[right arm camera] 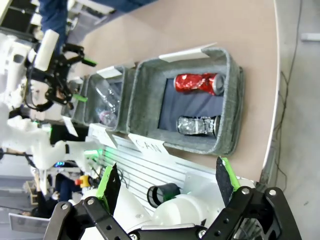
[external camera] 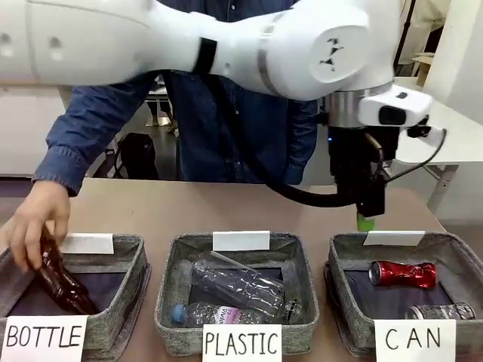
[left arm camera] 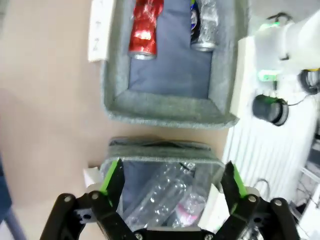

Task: Sort the can waste into the basket.
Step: Pick up the can waste from the table and place it in the right Fabric basket.

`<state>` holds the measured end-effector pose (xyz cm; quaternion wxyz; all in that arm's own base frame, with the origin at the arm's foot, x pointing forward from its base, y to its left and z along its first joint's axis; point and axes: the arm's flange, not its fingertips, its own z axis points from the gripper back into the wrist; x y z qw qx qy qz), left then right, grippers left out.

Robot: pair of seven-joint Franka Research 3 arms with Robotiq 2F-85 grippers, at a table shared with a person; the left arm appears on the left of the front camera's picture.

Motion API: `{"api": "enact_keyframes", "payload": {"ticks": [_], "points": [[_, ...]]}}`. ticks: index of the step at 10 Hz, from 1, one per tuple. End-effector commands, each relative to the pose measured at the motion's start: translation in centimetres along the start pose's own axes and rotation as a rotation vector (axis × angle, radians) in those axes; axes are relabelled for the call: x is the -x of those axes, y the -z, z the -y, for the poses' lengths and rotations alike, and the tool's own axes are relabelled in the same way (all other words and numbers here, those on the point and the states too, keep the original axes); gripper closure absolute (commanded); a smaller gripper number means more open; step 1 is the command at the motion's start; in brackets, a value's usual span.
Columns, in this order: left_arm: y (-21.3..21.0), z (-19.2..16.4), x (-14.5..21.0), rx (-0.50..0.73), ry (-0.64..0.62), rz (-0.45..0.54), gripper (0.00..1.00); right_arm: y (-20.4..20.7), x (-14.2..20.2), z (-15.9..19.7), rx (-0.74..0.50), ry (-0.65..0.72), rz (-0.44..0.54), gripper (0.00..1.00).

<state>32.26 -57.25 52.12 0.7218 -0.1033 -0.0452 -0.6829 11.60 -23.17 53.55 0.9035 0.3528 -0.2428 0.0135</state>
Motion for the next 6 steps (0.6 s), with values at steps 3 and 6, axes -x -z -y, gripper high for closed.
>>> {"api": "enact_keyframes", "payload": {"ticks": [3,6], "points": [[2.3,2.6,0.0,0.001,0.068,0.091,0.0,-0.3,0.5,-0.1,0.011,0.014,0.005,0.0],[1.8,2.2,0.7,-0.011,0.045,0.067,0.0,-0.3,0.5,-0.1,0.011,0.014,0.005,0.0]]}}
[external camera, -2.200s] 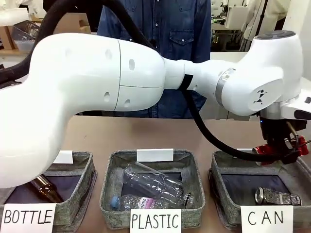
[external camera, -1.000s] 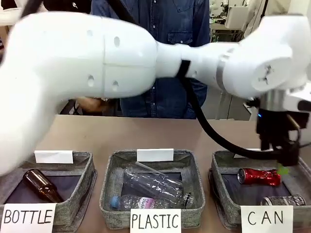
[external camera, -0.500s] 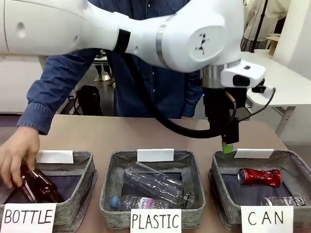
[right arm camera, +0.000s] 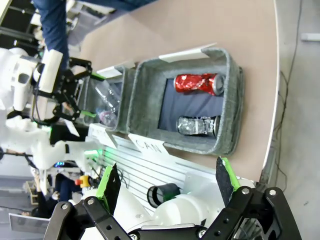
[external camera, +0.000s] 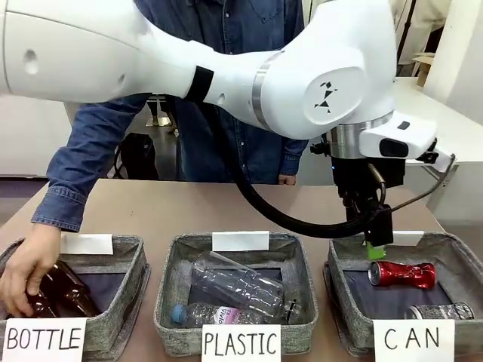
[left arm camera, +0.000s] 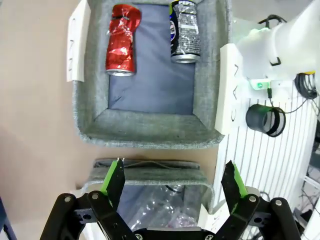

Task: Sort the can waste into the basket.
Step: Pick up the can waste from the table and place it in the right Fabric basket.

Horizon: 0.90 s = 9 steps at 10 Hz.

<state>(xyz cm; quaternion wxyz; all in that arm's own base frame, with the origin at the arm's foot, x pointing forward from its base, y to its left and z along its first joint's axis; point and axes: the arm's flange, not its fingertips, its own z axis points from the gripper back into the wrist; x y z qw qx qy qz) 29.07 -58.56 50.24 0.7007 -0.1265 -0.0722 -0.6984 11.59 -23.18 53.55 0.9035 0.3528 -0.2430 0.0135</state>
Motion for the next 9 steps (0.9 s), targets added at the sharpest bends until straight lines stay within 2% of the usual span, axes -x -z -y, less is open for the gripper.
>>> {"api": "enact_keyframes", "payload": {"ticks": [1,4,5,7,9], "points": [[-1.0,-1.0,2.4,-0.015,-0.035,0.008,0.0,-0.3,0.5,-0.1,0.011,0.014,0.005,0.0],[-2.1,-1.5,5.2,-0.052,-0.113,0.019,0.0,-0.3,0.5,-0.1,0.011,0.014,0.005,0.0],[-2.5,-1.5,6.0,-0.009,-0.091,0.056,0.0,-0.3,0.5,-0.1,0.011,0.014,0.005,0.0],[-1.6,-1.4,5.5,-0.016,-0.091,0.0,0.0,-0.3,0.5,-0.1,0.011,0.014,0.005,0.0],[-2.6,-2.0,7.5,0.012,-0.134,0.043,0.0,1.0,-1.2,-1.1,-0.039,-0.048,-0.025,0.0]]}}
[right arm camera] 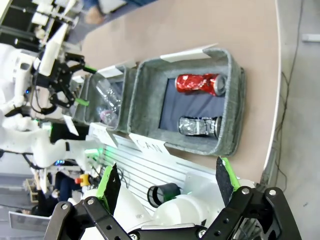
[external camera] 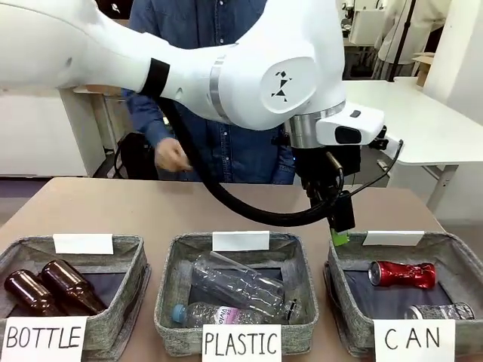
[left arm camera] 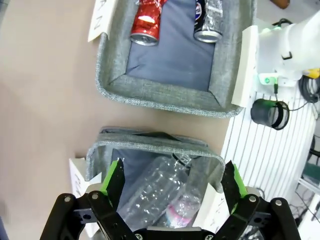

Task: Sort the can waste into the basket.
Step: Pick up the can waste from the table and place it in the right Fabric basket.

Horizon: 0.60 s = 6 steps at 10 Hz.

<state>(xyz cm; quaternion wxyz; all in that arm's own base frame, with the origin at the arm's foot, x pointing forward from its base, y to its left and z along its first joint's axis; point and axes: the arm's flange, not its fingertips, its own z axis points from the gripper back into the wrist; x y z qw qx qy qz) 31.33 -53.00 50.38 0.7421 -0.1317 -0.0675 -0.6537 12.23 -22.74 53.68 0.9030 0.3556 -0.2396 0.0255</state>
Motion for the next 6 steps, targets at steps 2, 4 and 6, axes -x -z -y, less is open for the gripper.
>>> {"api": "enact_keyframes", "payload": {"ticks": [2,4,6], "points": [[-3.6,-1.3,7.3,0.079,-0.165,0.079,0.0,5.4,-5.4,-5.2,-0.009,-0.132,-0.055,0.0],[-6.8,-3.4,13.9,0.146,-0.366,0.136,0.0,11.9,-8.4,-11.0,-0.138,-0.26,-0.142,0.0],[-9.5,-6.7,22.0,0.385,-0.581,0.278,0.0,18.4,-9.3,-15.9,-0.196,-0.324,-0.223,0.0]]}}
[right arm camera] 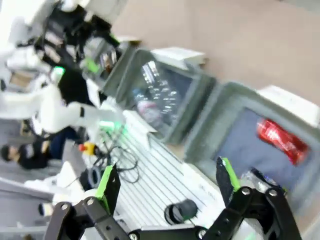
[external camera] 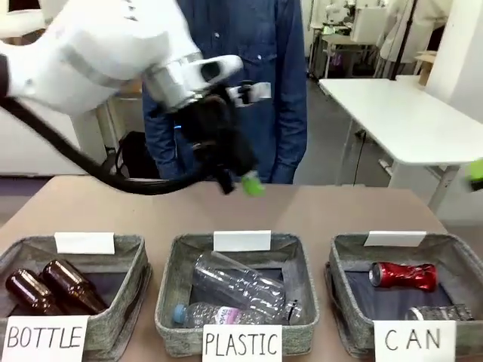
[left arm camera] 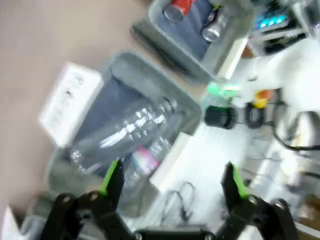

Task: Sort the can waste into the basket.
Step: Pick up the can waste from the table and place it in the right Fabric basket.

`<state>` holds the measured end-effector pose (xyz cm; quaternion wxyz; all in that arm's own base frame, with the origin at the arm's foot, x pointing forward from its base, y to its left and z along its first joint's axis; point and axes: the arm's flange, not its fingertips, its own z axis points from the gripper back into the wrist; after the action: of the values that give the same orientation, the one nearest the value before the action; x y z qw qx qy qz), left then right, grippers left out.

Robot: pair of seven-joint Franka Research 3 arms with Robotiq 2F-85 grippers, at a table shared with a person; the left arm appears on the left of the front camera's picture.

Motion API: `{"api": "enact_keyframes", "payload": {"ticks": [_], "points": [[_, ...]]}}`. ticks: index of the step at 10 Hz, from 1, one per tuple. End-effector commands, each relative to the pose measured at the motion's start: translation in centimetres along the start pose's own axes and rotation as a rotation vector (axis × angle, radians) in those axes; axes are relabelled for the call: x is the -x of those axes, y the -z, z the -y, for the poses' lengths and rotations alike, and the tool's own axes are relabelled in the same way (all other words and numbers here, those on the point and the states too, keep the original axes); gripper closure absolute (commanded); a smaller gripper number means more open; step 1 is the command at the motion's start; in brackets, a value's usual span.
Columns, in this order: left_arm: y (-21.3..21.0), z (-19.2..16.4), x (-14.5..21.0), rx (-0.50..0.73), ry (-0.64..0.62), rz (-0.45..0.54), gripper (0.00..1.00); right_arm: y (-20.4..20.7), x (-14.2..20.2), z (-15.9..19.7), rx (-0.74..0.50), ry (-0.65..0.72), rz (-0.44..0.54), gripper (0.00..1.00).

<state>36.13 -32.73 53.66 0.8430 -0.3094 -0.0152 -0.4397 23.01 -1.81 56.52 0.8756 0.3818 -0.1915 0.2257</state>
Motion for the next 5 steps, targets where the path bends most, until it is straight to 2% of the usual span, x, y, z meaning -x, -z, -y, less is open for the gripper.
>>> {"api": "enact_keyframes", "payload": {"ticks": [1,2,4,5], "points": [[-4.0,-4.7,6.8,0.328,-0.189,0.109,0.0,3.8,-3.0,-1.0,-0.094,-0.005,0.012,0.0],[-6.1,-6.8,9.8,0.512,-0.247,0.171,0.0,4.9,-3.9,-1.9,-0.188,0.021,0.049,0.0],[-8.6,-8.7,16.1,0.734,-0.276,0.339,0.0,7.8,-6.6,-3.5,-0.201,0.349,0.121,0.0],[-8.9,-9.2,19.8,0.783,-0.259,0.443,0.0,8.8,-7.9,-3.1,-0.257,0.568,0.04,0.0]]}}
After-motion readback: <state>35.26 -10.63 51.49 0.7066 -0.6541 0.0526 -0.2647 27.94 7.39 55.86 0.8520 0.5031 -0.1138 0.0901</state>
